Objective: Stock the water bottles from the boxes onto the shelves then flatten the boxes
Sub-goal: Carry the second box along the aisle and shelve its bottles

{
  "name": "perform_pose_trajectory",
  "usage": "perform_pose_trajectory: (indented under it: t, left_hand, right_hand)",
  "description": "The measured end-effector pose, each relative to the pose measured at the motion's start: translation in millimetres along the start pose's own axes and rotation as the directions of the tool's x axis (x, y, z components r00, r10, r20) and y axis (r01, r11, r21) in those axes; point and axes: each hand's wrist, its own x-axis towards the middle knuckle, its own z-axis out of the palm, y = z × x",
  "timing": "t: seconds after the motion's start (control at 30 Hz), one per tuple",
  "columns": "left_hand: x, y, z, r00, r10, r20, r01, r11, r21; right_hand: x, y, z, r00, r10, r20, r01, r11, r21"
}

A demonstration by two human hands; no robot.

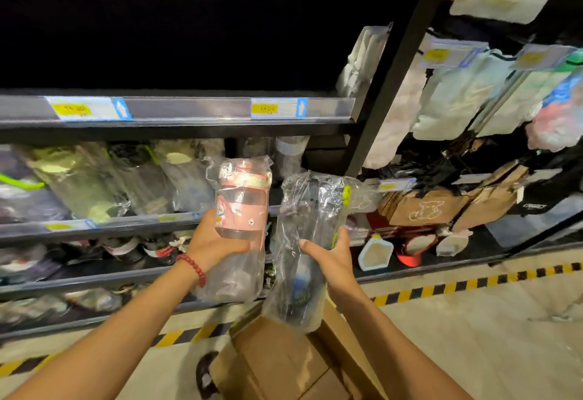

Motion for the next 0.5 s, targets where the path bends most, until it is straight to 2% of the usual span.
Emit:
perform_pose_trajectory:
  t: [0.3,0.5]
  left_hand:
    - [66,-5,-5,0.997,-0.043,0.069,0.043,0.999,0.002]
    - [100,-3,7,0.999,-0.025,0.048,0.033,0.983,-0.181]
  right_hand:
    - [61,-31,27,0.998,-0.069,-0.011,0.068,0.995,-0.074]
    - [97,-42,34,0.993,-0.107,-0.052,0.101,0.989,-0.110]
